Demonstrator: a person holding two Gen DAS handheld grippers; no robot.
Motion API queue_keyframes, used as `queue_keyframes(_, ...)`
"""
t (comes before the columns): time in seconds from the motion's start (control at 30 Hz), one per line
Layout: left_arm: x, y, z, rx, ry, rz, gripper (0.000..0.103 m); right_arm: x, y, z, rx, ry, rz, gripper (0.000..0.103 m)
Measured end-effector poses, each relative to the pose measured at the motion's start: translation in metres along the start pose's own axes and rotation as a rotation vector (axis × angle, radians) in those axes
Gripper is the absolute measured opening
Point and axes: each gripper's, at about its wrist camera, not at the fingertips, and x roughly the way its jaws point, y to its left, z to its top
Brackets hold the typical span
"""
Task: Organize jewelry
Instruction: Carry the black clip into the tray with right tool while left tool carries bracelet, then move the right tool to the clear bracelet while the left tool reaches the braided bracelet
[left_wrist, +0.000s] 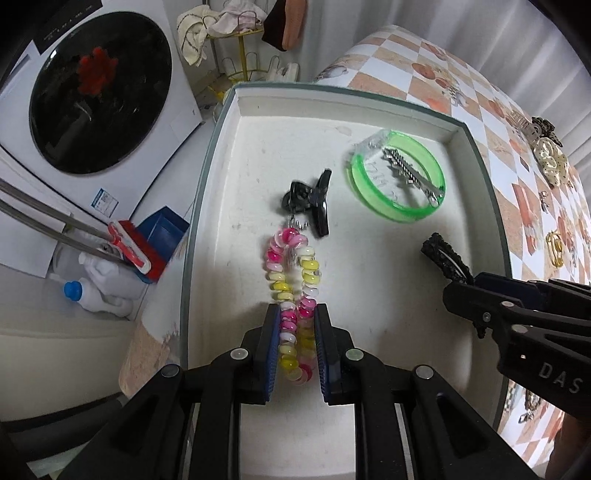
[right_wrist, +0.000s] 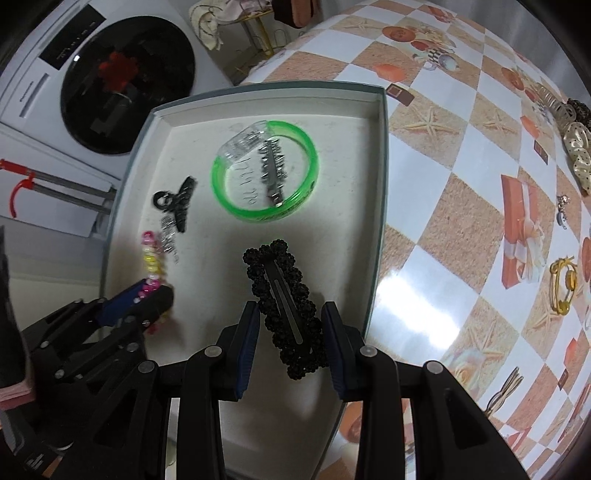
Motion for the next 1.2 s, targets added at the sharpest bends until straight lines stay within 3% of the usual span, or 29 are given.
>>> queue_keyframes(0.43, 0.002, -0.004, 0.007, 0.005, -0.022, 0.017, 0.024, 0.006, -0.002, 0.016, 0.001, -0.026, -0.040, 0.037)
queue_keyframes(0.8, 0.000, -0.007, 0.002, 0.005, 0.013, 0.053, 0.024, 0.007, -0.008, 0.015, 0.034, -0.019, 0.008, 0.039)
queue_keyframes(0.93, -0.001, -0.008, 0.001, 0.003, 0.030, 0.066, 0.024, -0.001, -0.014, 0.012, 0.052, -0.031, 0.043, 0.048)
queue_keyframes(1.0, -0.002, -0.009, 0.000, 0.008, 0.033, 0.077, 0.053, -0.009, -0.014, 0.012, 0.055, -0.051, 0.058, 0.055)
queue_keyframes(1.03, -0.004, -0.009, -0.001, 0.006, 0.023, 0.084, 0.077, -0.014, -0.015, 0.012, 0.057, -0.062, 0.062, 0.057)
queue_keyframes(1.1, -0.011, -0.010, -0.002, 0.004, -0.012, 0.100, 0.080, -0.023, -0.018, 0.011, 0.067, -0.081, 0.079, 0.058)
queue_keyframes(1.2, -0.012, -0.012, -0.001, 0.011, -0.002, 0.104, 0.080, -0.035, -0.024, 0.009, 0.088, -0.104, 0.093, 0.059)
